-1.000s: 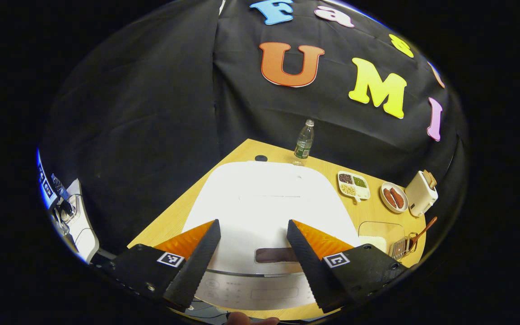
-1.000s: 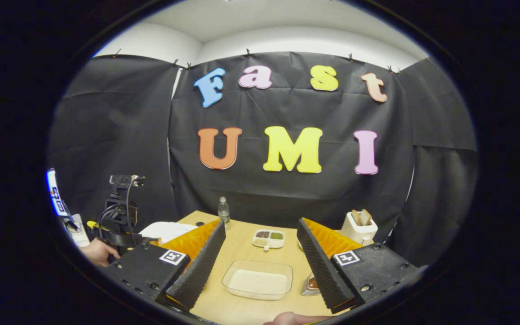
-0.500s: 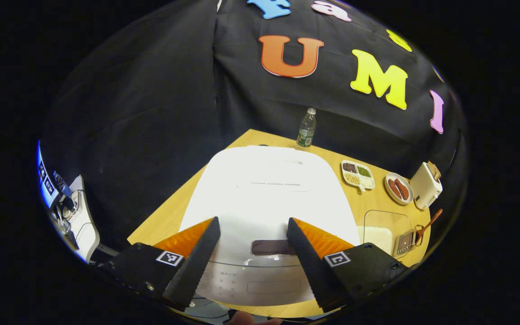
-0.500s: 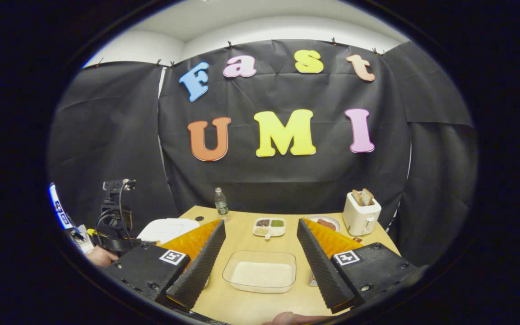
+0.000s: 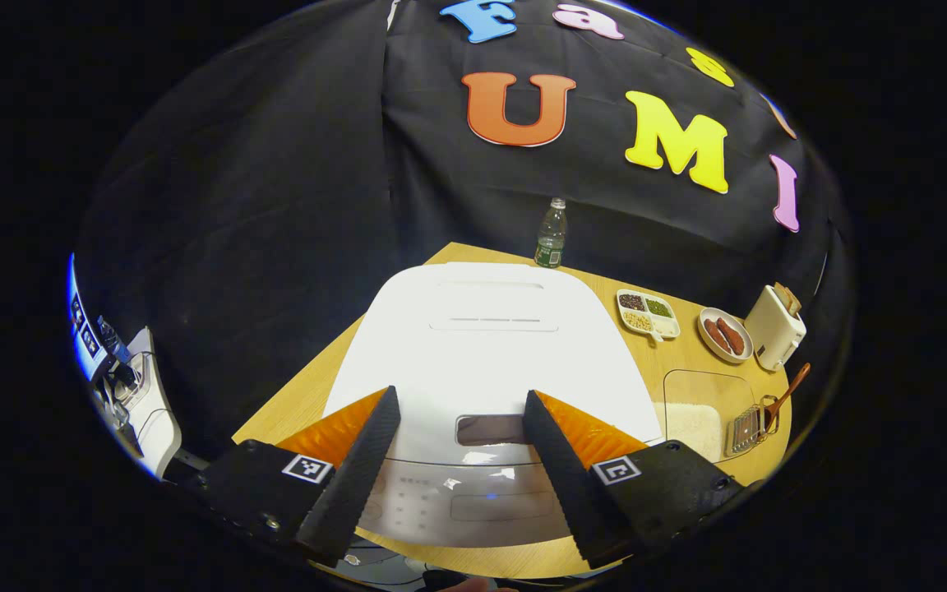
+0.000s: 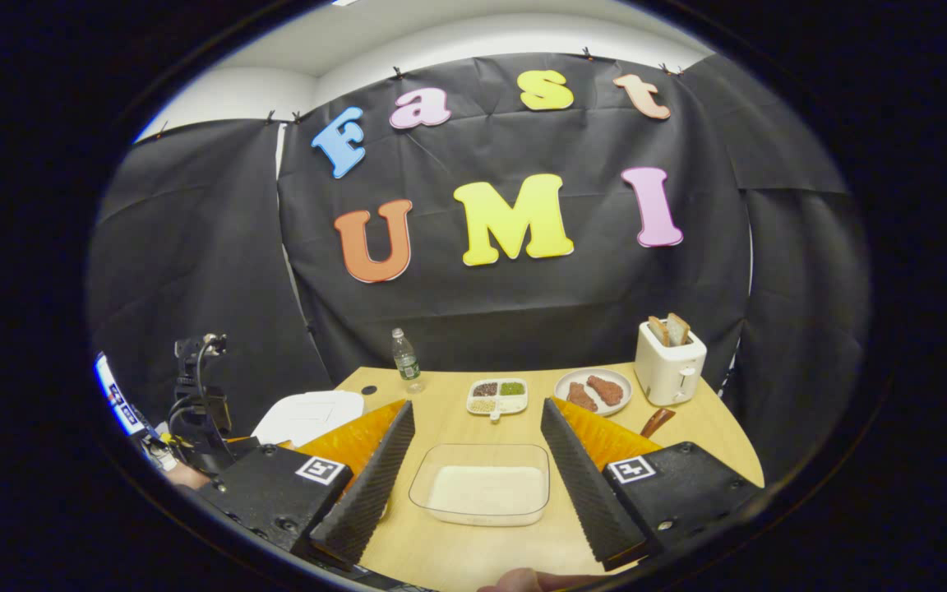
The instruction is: Close the left gripper, press the button to open the rice cooker; take a wooden spoon from the chopstick holder with the right hand, scoop a spoonful of rice and pour it into the rice cooker, then put the wooden spoon back into the chopstick holder.
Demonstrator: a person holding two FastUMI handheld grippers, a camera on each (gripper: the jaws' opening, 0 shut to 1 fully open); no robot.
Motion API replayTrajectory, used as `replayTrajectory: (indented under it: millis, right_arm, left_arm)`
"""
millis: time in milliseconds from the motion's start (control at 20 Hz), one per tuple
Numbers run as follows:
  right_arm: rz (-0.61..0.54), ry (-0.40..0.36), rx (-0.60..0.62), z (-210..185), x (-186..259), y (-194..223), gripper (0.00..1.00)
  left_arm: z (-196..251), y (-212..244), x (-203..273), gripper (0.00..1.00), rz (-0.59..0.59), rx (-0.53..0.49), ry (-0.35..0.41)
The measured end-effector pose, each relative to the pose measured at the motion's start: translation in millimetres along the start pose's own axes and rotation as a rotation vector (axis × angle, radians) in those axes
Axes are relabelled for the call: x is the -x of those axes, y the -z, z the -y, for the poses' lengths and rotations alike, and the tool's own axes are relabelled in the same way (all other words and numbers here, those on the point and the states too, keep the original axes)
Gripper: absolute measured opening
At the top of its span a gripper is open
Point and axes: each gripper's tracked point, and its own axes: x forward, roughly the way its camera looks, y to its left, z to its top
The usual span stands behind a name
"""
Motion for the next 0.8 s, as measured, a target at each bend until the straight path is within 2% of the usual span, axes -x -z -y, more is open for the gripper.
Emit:
replayTrajectory:
  millis: [250,500,650,800]
  right_arm:
    - [0.001,-0.005,0.029,6.8,-2.6,-0.9,0.99]
    - [-0.006,-0.017,0.019,7.4,-4.1,-0.1,1.00]
    - [-0.006,-0.045,0.010,1.8,-3.3,1.1,1.00]
    - [-0.001,-0.070,0.022,1.6,-3.2,-2.3,1.00]
  left_arm:
    - [1.8,-0.4,1.6,1.00,0.038,0.043,0.004]
    - [2.3,-0.3,4.8,1.00,0.053,-0.012,0.008]
    - [2.8,-7.8,4.8,0.97,0.121,-0.071,0.007]
    - [2.3,-27.6,13.8,0.96,0.204,-0.036,-0.003]
